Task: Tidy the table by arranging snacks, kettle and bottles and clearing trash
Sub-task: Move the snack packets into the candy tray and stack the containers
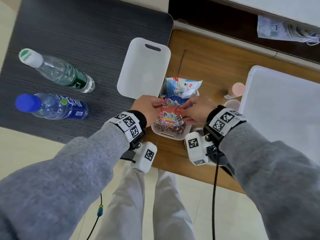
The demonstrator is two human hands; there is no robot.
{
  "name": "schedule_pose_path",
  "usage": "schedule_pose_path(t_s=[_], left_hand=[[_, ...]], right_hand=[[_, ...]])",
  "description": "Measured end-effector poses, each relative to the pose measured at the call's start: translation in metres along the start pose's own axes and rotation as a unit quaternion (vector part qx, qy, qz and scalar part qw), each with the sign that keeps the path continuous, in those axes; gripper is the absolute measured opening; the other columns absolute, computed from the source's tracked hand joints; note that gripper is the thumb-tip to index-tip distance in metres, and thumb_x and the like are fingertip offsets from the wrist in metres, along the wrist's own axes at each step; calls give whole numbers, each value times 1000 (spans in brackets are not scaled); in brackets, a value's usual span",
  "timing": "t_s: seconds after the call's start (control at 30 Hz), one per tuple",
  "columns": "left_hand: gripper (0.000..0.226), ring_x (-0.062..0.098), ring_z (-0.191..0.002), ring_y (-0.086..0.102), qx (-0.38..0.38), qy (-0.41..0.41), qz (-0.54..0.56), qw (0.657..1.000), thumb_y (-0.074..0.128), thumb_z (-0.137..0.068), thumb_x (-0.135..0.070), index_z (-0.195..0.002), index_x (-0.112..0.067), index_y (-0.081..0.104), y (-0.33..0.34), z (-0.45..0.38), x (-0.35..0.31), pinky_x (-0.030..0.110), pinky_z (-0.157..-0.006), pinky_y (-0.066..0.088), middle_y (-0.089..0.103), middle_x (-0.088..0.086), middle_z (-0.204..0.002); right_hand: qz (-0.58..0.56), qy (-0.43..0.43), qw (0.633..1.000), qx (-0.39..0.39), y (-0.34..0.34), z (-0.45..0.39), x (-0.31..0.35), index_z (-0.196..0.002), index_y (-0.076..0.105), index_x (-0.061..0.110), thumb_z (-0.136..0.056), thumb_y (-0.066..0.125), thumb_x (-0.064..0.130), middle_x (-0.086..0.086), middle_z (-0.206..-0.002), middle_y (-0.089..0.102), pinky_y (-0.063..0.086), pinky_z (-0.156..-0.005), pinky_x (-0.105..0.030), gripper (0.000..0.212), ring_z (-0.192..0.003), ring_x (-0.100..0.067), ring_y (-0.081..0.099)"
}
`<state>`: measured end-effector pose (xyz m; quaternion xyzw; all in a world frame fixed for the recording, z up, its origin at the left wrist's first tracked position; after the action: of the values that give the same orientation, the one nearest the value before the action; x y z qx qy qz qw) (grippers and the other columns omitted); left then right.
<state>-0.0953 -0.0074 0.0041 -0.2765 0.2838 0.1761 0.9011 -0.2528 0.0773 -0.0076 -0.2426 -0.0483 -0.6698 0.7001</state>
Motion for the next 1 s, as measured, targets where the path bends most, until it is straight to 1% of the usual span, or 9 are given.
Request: schedule_pose_path(t_s=[0.1, 0.2, 0.33, 0.43, 0.5, 0.7, 0.8, 0.9, 1.0], left_hand=[[44, 12, -120, 60, 7, 9, -18, 1000, 67, -88, -11, -131, -19, 62, 21, 9, -21, 19, -97, 42, 66, 1, -130], [49, 13, -127, 56, 22, 20, -48, 998, 61, -90, -7, -137, -18, 56, 46, 16, -37, 19, -98, 39, 61, 1, -137], [43, 15, -123, 59, 41, 38, -64, 996, 58, -93, -8, -134, -19, 59, 78, 19, -51, 23, -101, 44, 64, 0, -133], [44, 14, -123, 60, 59, 23, -48, 997, 57, -91, -9, -134, -19, 59, 93, 20, -50, 33, -107, 46, 65, -2, -132], [40, 13, -120, 60, 62, 10, -41, 997, 57, -93, -11, -132, -19, 61, 98, 20, -49, 28, -106, 44, 65, -4, -130], [17, 19, -87, 73, -14, -37, 60, 997, 59, -88, -20, -79, -26, 73, 80, 11, -32, 41, -87, 59, 77, -3, -87], [18, 17, -97, 69, -70, -24, 73, 995, 56, -87, -24, -94, -27, 73, 53, 7, -36, 38, -93, 55, 74, -6, -101], [33, 15, -108, 61, -51, -41, 47, 997, 50, -93, -24, -123, -24, 65, 33, -1, -40, 31, -99, 48, 66, -7, -124], [42, 19, -115, 59, -43, -60, 40, 996, 51, -91, -28, -133, -23, 58, 18, -11, -42, 36, -104, 46, 62, -5, -132]], right_hand=[[69, -14, 997, -8, -23, 9, -22, -78, 67, 23, -92, 73, 12, -12, -93, 75, 62, -92, -48, 18, -99, -35, 75], [95, -9, 995, -22, -46, 23, -42, -76, 67, 24, -93, 65, 11, -7, -83, 73, 62, -91, -50, 22, -99, -34, 76], [115, -11, 993, -38, -73, 34, -64, -77, 67, 19, -89, 69, 12, -18, -104, 77, 63, -88, -48, 14, -98, -34, 76], [187, -26, 980, -68, -87, 39, -67, -90, 72, 12, -90, 63, 14, -13, -105, 77, 60, -74, -33, 9, -94, -29, 73], [175, -48, 975, -126, -98, 38, -61, -94, 72, 11, -92, 55, 19, -11, -105, 76, 60, -82, -33, 18, -99, -28, 71], [27, -73, 992, -94, -73, 23, -44, -87, 65, 30, -90, 59, 24, -10, -101, 77, 62, -91, -47, 9, -96, -28, 76], [-14, -80, 994, -72, -52, 19, -21, -81, 63, 29, -80, 62, 29, -15, -101, 77, 59, -95, -53, 2, -100, -33, 75], [-26, -90, 994, -56, -38, 15, 8, -96, 70, 13, -72, 59, 32, -7, -87, 73, 58, -94, -55, 32, -86, -27, 70], [-33, -100, 993, -60, -30, 11, 32, -100, 63, 19, -89, 60, 20, 7, -78, 66, 58, -93, -39, 11, -78, -15, 65]])
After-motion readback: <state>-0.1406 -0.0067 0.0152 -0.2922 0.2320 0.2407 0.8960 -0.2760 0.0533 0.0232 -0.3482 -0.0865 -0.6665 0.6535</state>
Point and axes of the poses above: each hand's wrist, its own z-axis away from the middle knuckle, its own y-axis out of the palm, x = y × z, the point moved 6 cm from there along -z, towards the middle knuckle
